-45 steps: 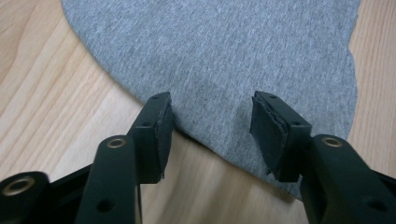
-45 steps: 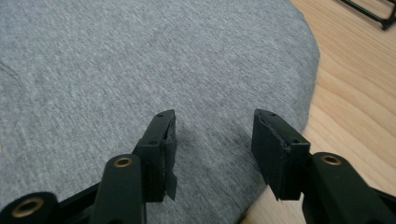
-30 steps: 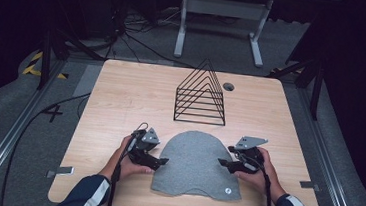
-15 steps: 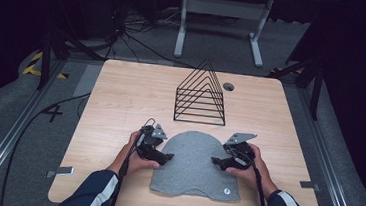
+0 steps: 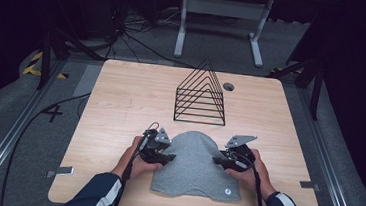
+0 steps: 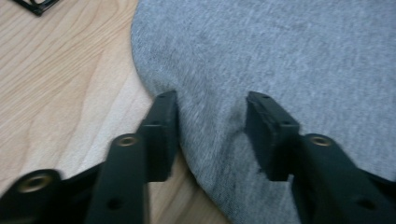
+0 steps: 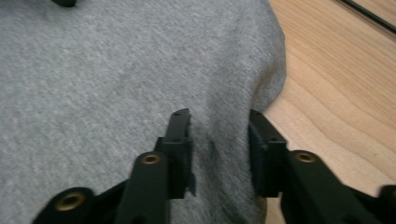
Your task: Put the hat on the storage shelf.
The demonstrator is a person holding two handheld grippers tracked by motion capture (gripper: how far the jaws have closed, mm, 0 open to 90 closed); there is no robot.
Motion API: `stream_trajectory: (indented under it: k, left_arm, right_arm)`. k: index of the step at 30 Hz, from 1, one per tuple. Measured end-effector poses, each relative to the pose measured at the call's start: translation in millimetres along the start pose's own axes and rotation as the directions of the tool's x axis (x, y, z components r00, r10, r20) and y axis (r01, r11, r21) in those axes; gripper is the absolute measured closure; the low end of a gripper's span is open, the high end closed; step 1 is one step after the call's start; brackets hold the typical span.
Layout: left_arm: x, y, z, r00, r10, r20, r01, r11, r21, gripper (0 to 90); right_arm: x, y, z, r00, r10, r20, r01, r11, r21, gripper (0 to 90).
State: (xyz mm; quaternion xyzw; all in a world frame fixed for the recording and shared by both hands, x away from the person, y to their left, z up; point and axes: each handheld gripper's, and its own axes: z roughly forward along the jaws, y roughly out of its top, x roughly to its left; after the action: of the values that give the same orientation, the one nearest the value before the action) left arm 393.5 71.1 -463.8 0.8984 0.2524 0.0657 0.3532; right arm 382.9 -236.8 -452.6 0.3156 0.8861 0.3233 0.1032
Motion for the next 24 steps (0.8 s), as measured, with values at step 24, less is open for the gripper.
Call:
stream_trajectory:
  k: [24]
  left_arm:
    - [3.0, 14.6, -16.6, 0.9979, 0.061, 0.022, -0.058, 0.9923, -0.109, 84.9]
  right_arm:
    - [-4.1, 0.0, -21.5, 0.9992, -0.037, -0.015, 0.036, 0.995, -0.092, 83.9]
